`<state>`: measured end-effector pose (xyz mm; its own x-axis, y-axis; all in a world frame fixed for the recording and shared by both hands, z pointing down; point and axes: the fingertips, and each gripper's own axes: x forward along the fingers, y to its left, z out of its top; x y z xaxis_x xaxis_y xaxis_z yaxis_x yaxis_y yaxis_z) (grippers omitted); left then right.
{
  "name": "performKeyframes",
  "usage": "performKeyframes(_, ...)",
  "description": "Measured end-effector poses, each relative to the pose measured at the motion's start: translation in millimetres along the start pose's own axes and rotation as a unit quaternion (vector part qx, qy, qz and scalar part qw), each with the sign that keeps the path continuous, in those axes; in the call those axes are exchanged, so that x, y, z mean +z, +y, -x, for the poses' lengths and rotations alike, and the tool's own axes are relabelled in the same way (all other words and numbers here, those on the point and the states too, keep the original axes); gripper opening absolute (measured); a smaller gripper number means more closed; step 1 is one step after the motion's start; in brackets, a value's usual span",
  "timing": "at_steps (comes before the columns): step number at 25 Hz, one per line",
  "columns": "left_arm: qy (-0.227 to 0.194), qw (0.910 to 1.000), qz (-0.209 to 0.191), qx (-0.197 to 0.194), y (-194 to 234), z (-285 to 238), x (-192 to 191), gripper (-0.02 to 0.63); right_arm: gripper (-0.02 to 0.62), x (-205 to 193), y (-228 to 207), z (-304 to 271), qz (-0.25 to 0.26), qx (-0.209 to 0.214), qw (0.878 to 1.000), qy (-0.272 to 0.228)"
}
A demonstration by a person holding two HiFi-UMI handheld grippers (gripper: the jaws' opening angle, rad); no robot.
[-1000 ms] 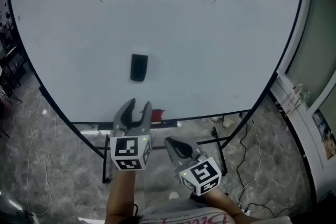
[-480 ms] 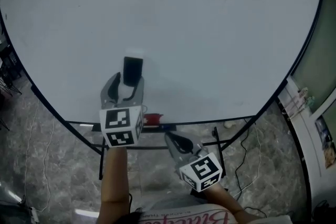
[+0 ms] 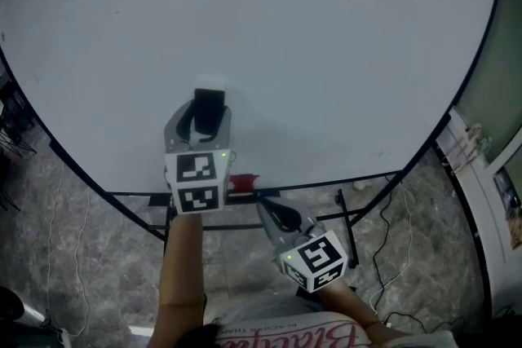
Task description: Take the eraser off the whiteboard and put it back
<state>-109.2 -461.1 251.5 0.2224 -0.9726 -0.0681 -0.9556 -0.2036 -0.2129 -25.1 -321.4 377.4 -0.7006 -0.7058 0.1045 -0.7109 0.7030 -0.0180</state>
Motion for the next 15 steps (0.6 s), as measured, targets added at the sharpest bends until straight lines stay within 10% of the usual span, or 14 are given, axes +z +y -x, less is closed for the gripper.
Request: performKeyframes(15,-0.009,0.9991,0.039,-0.013,-13.3,37.2,-22.8,0.236,0.002,-8.7,7.2,10.3,-0.005,-0.011,1.0,0.009)
